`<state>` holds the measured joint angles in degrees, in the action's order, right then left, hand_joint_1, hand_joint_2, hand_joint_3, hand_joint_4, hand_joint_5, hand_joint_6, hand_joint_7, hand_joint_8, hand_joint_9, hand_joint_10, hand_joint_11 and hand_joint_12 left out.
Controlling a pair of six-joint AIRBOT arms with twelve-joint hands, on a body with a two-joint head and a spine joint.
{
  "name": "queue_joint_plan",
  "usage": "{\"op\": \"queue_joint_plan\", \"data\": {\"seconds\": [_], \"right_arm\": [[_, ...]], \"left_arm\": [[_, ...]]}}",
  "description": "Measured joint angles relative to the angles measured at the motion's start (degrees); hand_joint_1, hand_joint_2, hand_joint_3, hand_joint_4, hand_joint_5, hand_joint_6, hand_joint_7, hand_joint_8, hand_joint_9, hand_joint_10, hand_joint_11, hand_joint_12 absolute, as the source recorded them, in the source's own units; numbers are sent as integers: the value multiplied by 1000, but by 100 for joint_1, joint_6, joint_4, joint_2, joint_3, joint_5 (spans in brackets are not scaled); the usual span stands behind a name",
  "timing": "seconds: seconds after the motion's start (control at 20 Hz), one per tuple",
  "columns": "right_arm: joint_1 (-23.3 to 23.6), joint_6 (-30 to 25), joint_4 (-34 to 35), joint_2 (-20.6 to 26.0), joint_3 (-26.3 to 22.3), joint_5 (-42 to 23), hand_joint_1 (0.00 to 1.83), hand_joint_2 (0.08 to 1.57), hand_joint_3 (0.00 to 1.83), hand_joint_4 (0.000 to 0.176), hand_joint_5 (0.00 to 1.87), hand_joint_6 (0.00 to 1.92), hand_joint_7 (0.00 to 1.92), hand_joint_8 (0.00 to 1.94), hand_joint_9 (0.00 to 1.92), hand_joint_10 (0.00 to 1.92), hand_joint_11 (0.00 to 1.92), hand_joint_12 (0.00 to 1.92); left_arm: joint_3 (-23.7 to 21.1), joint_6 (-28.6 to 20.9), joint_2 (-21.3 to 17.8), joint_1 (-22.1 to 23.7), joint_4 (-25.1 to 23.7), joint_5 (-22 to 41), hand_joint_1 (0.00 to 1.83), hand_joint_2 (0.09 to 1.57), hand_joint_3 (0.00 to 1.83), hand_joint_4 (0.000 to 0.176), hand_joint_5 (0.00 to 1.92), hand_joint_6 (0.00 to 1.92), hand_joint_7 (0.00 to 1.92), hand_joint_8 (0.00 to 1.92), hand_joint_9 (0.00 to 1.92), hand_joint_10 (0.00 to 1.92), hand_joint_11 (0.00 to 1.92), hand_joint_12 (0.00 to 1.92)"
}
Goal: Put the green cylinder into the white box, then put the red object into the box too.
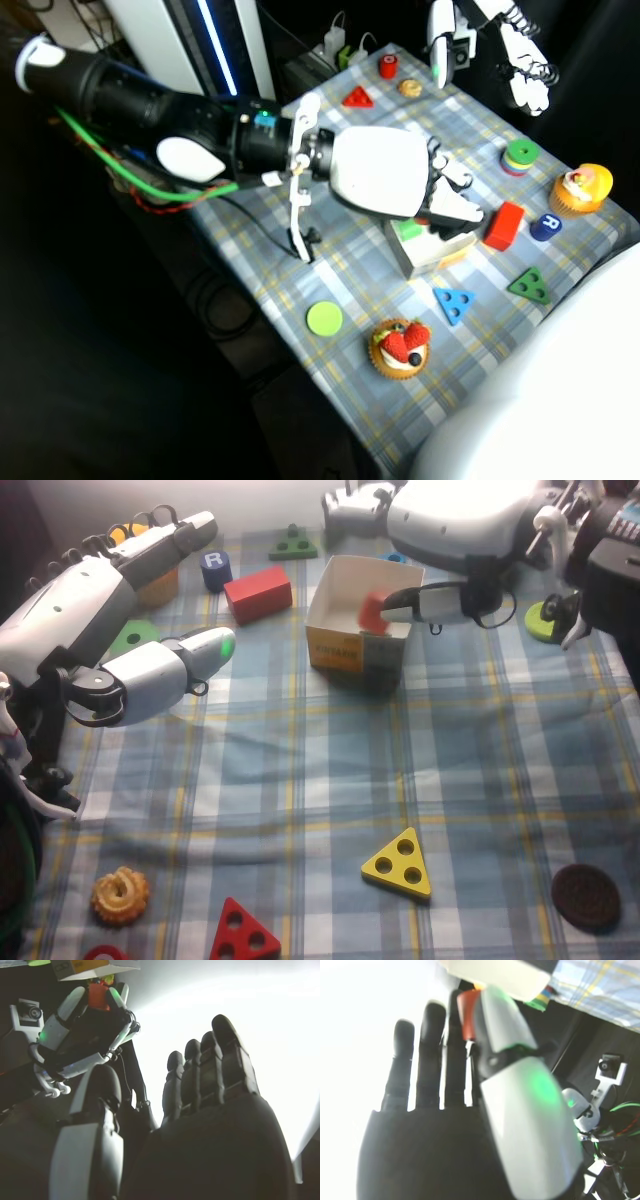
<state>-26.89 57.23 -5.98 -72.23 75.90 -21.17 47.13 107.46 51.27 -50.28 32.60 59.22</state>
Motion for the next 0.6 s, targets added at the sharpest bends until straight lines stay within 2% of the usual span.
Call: {"op": "queue_joint_plan", "data": {"seconds": [0.05,0.1,0.15,0.2,0.25,0.3,0.35,0.4,0.45,0.5,0.55,0.6], "right_arm": [[28,24,20,33,-31,-17,879,1143,1,68,3,43,18,22,0,102,0,633],[50,46,37,70,-103,-61,792,1166,3,66,0,8,3,4,0,20,0,357],[50,46,72,129,-234,-144,711,1168,0,56,0,0,0,0,0,0,0,47],[50,44,90,234,-396,-219,711,1168,0,56,0,0,0,0,0,0,0,47],[50,44,79,424,-629,-313,623,1184,7,28,0,0,0,0,0,0,0,1],[33,42,52,680,-855,-525,509,1206,16,41,0,0,0,0,0,0,0,0],[-11,42,59,955,-1023,-763,441,1216,18,78,0,0,0,0,0,0,10,5],[-63,44,76,1110,-1102,-914,441,1216,18,78,0,0,0,0,0,0,10,5],[-201,46,175,1394,-1272,-1169,329,1227,18,143,0,0,0,0,0,0,0,0],[-310,52,214,1574,-1388,-1270,329,1227,18,143,0,0,0,0,0,0,0,0],[-514,52,258,1832,-1589,-1451,395,1250,19,159,0,0,0,0,0,0,0,0],[-737,57,319,2017,-1759,-1687,389,1243,13,134,0,0,0,0,0,0,0,0]], "left_arm": [[0,0,0,0,-2,2,638,1263,2,65,190,0,153,0,110,0,0,583],[0,0,0,0,-2,9,613,1262,2,64,189,1,158,2,117,3,0,584],[0,0,0,0,15,11,584,1264,2,48,194,1,165,1,120,3,0,616],[-9,0,0,0,0,42,584,1264,2,48,194,1,165,1,120,3,0,616],[-20,-2,0,0,-11,63,570,1267,1,61,171,1,152,0,96,1,0,466],[-50,-26,-7,0,-4,87,585,1263,0,58,168,0,158,1,105,4,0,499],[-55,-81,-11,0,-28,107,640,1251,0,54,170,0,169,2,116,6,0,538],[-59,-122,-13,0,-35,129,640,1251,0,54,170,0,169,2,116,6,0,538],[-72,-317,-48,-26,-85,201,660,1259,1,29,150,0,150,0,102,1,0,518],[-72,-479,-98,-74,-155,258,660,1259,1,29,150,0,150,0,102,1,0,518],[-72,-721,-146,-111,-192,341,626,1270,1,56,89,2,87,2,38,3,0,235],[-72,-931,-181,-166,-223,472,651,1267,0,89,74,4,37,3,7,0,0,73]]}}
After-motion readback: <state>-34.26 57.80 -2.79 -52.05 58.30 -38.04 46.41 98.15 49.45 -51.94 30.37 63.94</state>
